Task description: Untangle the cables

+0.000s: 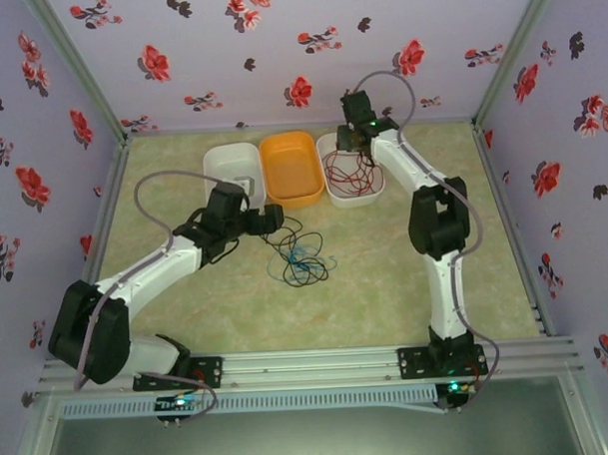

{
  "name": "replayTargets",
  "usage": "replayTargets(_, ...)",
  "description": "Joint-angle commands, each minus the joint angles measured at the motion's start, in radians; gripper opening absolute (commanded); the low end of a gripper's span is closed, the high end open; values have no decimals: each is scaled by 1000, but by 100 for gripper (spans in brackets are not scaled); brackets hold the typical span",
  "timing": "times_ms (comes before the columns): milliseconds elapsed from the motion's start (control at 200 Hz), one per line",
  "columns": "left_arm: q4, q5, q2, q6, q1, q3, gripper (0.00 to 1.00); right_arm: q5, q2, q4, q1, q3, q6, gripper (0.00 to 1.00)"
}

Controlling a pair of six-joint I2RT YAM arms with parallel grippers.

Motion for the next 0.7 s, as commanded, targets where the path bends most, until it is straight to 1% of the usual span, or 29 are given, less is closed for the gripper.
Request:
replayTargets(0,-130,28,26,22,8,65,100,-29,-121,3,6,-87,35,53)
replayTargets(135,-226,42,57,39,8,125,100,-47,-262,67,22,-284,59,60)
replayTargets(195,-258,50,72,53,9,143,99,-56,-329,109,35,-384,69,66)
replayTargets(275,-284,62,92,66,9,156,97,-67,-413,147,57,-504,82,79)
replayTargets(295,-290,66,96,69,10,159,96,-65,-430,152,63,-532,86,84)
replayTargets(305,-293,68,99,70,10,160,95,-64,-437,153,66,-546,89,89)
replayTargets(310,-294,68,100,72,11,161,95,-64,-444,154,69,-552,90,93)
replayTargets(320,-295,72,101,74,11,161,94,-62,-454,156,72,-566,92,97)
replayTargets(330,-298,75,105,74,11,162,94,-59,-463,159,76,-579,93,99)
replayTargets(415,-308,97,123,73,12,162,91,-42,-539,174,113,-690,117,99)
replayTargets(510,-300,120,138,58,13,146,83,-15,-614,190,155,-797,141,99)
replayTargets(695,-262,178,177,30,7,98,75,34,-706,199,249,-922,166,99)
